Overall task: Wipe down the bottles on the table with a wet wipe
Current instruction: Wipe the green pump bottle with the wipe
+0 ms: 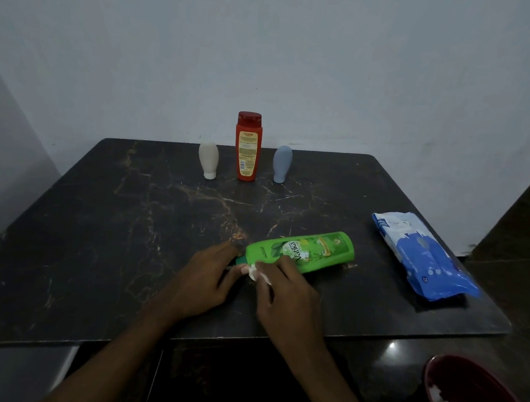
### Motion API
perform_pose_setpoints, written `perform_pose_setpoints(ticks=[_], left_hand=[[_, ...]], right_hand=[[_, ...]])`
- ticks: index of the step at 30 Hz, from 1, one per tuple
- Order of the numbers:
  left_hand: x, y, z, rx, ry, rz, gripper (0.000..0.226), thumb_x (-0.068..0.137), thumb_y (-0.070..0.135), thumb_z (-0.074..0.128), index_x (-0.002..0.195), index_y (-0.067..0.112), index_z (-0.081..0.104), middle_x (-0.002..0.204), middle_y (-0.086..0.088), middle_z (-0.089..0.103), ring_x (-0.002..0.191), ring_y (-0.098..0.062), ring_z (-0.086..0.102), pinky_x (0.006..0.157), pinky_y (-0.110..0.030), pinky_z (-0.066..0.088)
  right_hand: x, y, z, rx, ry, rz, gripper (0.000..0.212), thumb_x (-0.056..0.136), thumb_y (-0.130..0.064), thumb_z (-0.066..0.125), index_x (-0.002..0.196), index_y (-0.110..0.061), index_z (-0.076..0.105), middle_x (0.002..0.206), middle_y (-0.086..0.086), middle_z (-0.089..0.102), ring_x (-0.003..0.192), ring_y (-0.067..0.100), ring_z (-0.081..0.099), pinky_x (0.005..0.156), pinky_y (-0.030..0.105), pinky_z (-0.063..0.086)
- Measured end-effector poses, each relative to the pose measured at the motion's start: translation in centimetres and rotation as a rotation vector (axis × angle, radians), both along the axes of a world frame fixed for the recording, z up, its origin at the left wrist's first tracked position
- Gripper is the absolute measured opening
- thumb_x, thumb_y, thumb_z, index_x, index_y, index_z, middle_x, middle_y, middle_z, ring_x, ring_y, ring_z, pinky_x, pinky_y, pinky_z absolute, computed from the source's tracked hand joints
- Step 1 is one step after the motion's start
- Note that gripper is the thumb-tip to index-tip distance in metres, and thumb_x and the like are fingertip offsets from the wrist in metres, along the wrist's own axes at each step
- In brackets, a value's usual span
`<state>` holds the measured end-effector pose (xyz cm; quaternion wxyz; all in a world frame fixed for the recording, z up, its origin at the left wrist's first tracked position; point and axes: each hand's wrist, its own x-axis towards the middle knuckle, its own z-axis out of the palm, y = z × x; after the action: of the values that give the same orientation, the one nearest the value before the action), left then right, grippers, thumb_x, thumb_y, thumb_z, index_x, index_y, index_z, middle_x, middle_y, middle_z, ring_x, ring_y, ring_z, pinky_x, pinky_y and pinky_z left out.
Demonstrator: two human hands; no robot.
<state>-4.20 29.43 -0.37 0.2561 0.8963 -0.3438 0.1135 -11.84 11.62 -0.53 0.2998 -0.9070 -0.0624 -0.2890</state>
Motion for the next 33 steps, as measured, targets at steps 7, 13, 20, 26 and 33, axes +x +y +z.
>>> perform_pose_setpoints(ticks=[7, 13, 20, 26, 33], left_hand=[[-0.2, -0.3, 0.0, 0.002, -0.007, 0.002, 0.034, 0.104, 0.051, 0.044, 0.112, 0.021, 0.06, 0.095, 0.012, 0.057, 0.082, -0.002, 0.053, 0.073, -0.026, 0.047], [-0.2, -0.2, -0.1, 0.004, 0.003, 0.012, 0.039, 0.103, 0.052, 0.045, 0.118, 0.02, 0.06, 0.101, 0.008, 0.061, 0.088, -0.006, 0.057, 0.078, -0.03, 0.049], [-0.4, -0.3, 0.3, -0.012, 0.014, -0.02, 0.031, 0.103, 0.046, 0.05, 0.117, 0.02, 0.06, 0.105, 0.009, 0.061, 0.093, -0.006, 0.058, 0.082, -0.025, 0.048], [-0.6, -0.4, 0.4, -0.031, -0.01, -0.014, 0.025, 0.102, 0.046, 0.053, 0.11, 0.023, 0.058, 0.096, 0.02, 0.051, 0.086, 0.006, 0.051, 0.076, -0.008, 0.037], [-0.4, -0.3, 0.2, -0.04, -0.04, -0.016, 0.032, 0.1, 0.045, 0.055, 0.115, 0.018, 0.061, 0.104, 0.008, 0.06, 0.092, -0.007, 0.057, 0.081, -0.026, 0.048]], right_hand=[[2.6, -8.7, -0.4, 0.245, 0.125, -0.345, 0.013, 0.099, -0.024, 0.052, 0.102, -0.024, 0.064, 0.101, 0.002, 0.06, 0.078, 0.009, 0.058, 0.069, 0.033, 0.054], [1.5, -3.0, 0.1, 0.191, 0.089, -0.271, 0.019, 0.097, -0.018, 0.053, 0.109, -0.018, 0.067, 0.111, 0.002, 0.057, 0.076, 0.01, 0.054, 0.066, 0.022, 0.043], [0.5, -0.4, -0.1, 0.005, 0.022, -0.081, 0.017, 0.096, -0.028, 0.053, 0.108, -0.026, 0.065, 0.103, -0.004, 0.058, 0.076, 0.016, 0.062, 0.058, 0.032, 0.053], [3.3, -10.1, -0.2, 0.226, 0.133, -0.434, 0.023, 0.1, -0.033, 0.044, 0.092, -0.02, 0.062, 0.097, 0.006, 0.057, 0.074, 0.013, 0.055, 0.066, 0.037, 0.052], [1.9, -0.8, 0.2, 0.069, 0.042, -0.148, 0.019, 0.097, -0.023, 0.051, 0.11, -0.023, 0.064, 0.103, 0.001, 0.056, 0.081, 0.018, 0.058, 0.064, 0.03, 0.047]])
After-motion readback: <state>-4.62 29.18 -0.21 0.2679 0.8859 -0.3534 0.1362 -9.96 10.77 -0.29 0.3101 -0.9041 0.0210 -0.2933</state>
